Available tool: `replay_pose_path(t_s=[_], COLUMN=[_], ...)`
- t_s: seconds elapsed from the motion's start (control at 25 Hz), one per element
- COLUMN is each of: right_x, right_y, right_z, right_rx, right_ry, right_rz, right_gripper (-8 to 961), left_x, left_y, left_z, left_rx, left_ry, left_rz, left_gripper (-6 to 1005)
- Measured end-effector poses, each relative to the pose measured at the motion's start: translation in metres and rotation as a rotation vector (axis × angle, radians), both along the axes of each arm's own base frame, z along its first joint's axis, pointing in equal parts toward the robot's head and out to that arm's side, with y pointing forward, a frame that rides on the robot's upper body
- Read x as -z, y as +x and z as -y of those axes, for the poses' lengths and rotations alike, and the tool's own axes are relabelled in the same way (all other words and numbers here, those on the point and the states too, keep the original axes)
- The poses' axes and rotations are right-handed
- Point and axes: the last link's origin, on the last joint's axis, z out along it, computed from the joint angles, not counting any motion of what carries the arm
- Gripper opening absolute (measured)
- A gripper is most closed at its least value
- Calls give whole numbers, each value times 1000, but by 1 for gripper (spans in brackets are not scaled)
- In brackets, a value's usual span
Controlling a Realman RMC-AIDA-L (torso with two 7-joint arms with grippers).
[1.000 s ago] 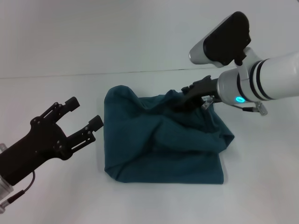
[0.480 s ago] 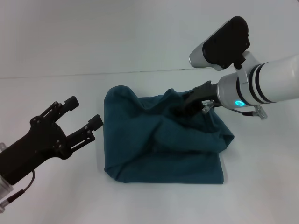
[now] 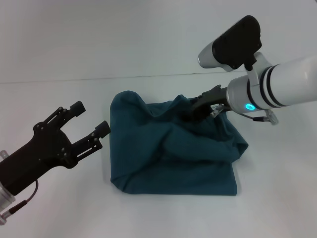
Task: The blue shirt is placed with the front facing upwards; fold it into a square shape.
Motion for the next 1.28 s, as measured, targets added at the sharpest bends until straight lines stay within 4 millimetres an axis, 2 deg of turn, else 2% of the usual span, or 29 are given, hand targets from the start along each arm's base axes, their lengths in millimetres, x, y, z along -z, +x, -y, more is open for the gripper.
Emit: replay_pose_path(t_s=[0.44, 0.68, 0.76, 1.2, 1.28], right_x=[12, 7, 1, -21, -27], right_y=[0, -2, -2, 12, 20], right_z=[-4, -5, -7, -16, -18], right_rx=[39, 36, 44, 147, 182], right_ry=[-25, -4, 13, 101, 121], right_rz=[-34, -58, -75, -162, -182], right_gripper=[524, 438, 192, 12, 14], left_x=[1, 1, 1, 1, 1], left_y=[1, 1, 1, -1, -2], left_z=[0, 1, 1, 3, 3], left_rx=[3, 5, 6, -2, -2], left_ry=[-4, -5, -3, 4, 4], left_rz=[-1, -1, -3, -2, -1], left_gripper=[871, 871, 871, 872, 872])
